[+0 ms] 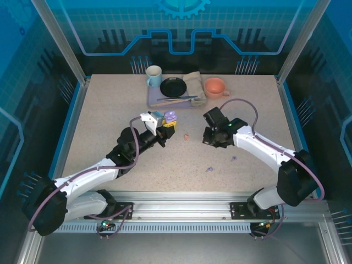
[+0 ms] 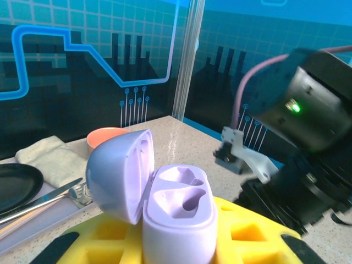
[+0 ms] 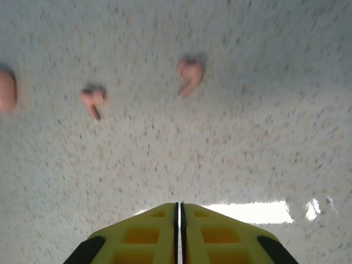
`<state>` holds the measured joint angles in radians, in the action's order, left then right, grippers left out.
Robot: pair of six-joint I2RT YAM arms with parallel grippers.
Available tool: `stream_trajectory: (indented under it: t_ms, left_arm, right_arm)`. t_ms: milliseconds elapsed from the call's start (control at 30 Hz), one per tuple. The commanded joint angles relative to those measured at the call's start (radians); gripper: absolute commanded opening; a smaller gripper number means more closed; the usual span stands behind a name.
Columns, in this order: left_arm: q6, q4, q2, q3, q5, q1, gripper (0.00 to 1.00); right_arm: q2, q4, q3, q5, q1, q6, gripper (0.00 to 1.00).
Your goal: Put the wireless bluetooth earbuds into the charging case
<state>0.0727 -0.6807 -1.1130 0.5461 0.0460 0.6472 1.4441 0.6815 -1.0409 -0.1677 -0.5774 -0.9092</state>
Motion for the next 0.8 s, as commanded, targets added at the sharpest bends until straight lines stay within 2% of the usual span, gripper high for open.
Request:
stream_trajectory:
  t_ms: [0, 133, 300, 400, 767]
  left_arm:
    - [-0.015, 0.006, 0.029, -0.016, -0.024, 0.003, 0.00]
    - [-0.013, 0.024, 0.049, -0.018, -0.023, 0.002, 0.00]
    - [-0.021, 0.027, 0.056, -0.028, -0.022, 0.003, 0.00]
    - [-0.018, 0.022, 0.048, -0.031, -0.016, 0.002, 0.00]
    - [-0.006, -0.003, -0.001, -0.007, 0.014, 0.003, 0.00]
  right_arm:
    - [-0.041, 0.002, 0.039, -0.049, 0.021, -0.063, 0.16]
    - [-0.066, 0.054, 0.049, -0.072, 0.096, -0.050, 0.25]
    - [-0.128, 0.138, 0.106, -0.091, 0.147, -0.072, 0.50]
    - [-0.143, 0.204, 0.131, -0.118, 0.151, -0.073, 0.60]
    - [-0.129, 0.040, 0.326, -0.080, 0.218, -0.042, 0.66]
